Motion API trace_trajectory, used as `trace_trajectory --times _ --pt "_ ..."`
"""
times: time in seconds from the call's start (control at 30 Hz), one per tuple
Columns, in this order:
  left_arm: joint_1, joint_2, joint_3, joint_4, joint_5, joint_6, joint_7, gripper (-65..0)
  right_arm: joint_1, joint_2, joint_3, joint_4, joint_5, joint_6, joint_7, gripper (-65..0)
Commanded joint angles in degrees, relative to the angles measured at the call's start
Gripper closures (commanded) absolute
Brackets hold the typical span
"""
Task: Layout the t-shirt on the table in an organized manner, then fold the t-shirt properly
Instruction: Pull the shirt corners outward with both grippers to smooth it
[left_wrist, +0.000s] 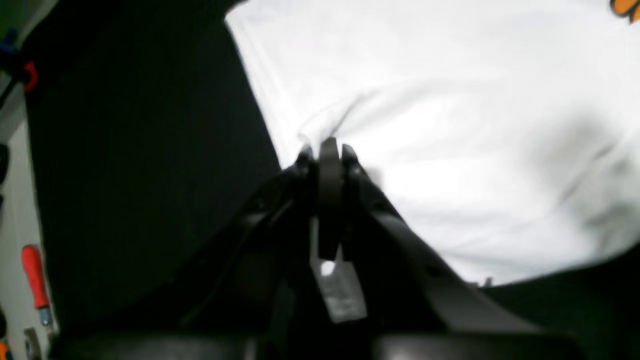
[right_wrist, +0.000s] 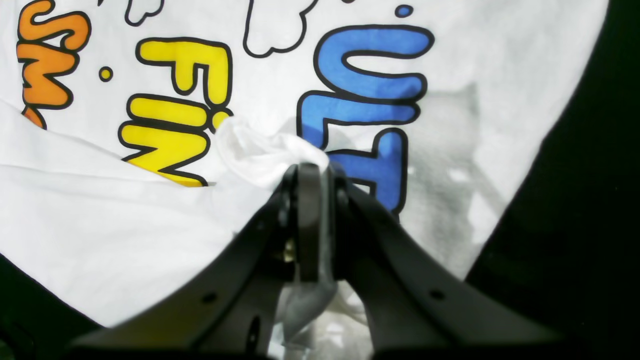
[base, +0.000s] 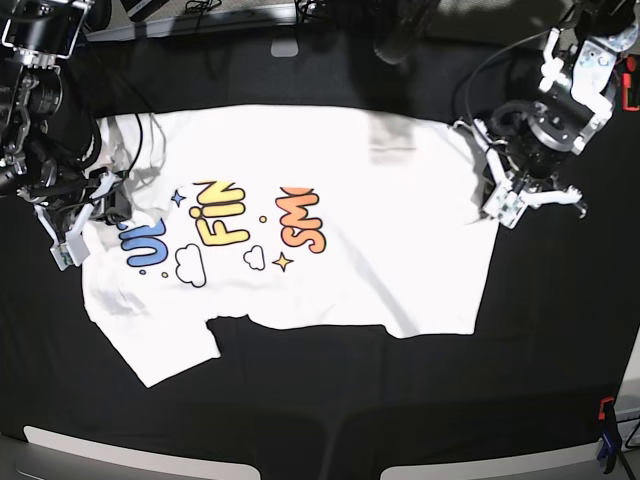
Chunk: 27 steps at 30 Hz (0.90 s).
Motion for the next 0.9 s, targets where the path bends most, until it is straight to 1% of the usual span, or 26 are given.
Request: trace_trajectory --times 0.0,0.13,0.23,0.33,0.37,0.47,0.6,0.67,0.77,0.87 --pt "-0.5 -0.3 -0.4 0.8 0.4 0.6 -0.9 0.0 0.9 1.1 0.4 0.8 1.0 0.1 1.2 0.0" --pt "-0.4 -0.4 -0.4 0.8 1.0 0.6 -0.4 0.0 0.9 1.1 0.4 0.8 1.0 0.1 0.5 0.0" --pt "-0.4 -0.4 -0.4 0.8 1.6 0.6 1.1 0.0 0.9 1.1 0.4 0.8 1.0 0.1 -1.0 0.0" --pt "-0.4 -0.6 -0.4 0.8 3.3 0.6 4.4 0.0 0.7 1.1 0.4 0.8 1.0 0.1 -6.1 0.0" --pt "-0.3 -0.6 -0.4 0.8 3.2 0.6 5.8 0.0 0.3 1.1 0.6 0.8 0.9 0.1 -6.8 0.0" --pt "1.7 -0.6 -0.4 0.8 3.2 -0.2 7.5 0.0 -2.5 1.1 1.5 0.8 0.8 0.1 -6.8 0.0" --pt "6.4 -0.6 -0.4 0.8 3.3 -4.3 7.5 0.0 -7.4 1.1 3.0 0.8 0.8 0.1 -6.5 0.0" --pt "8.6 -0.6 -0.4 0.8 3.7 -4.9 7.6 0.0 -9.7 1.1 3.8 0.8 0.9 0.1 -5.2 0.0" --pt "10.6 -0.6 -0.4 0.8 4.6 -5.0 8.8 0.0 -12.3 1.1 4.8 0.8 1.0 0.1 -4.4 0.0" --pt "12.0 -0.6 -0.4 0.8 7.5 -5.0 9.4 0.0 -14.5 1.1 5.4 0.8 1.0 0.1 -3.6 0.0"
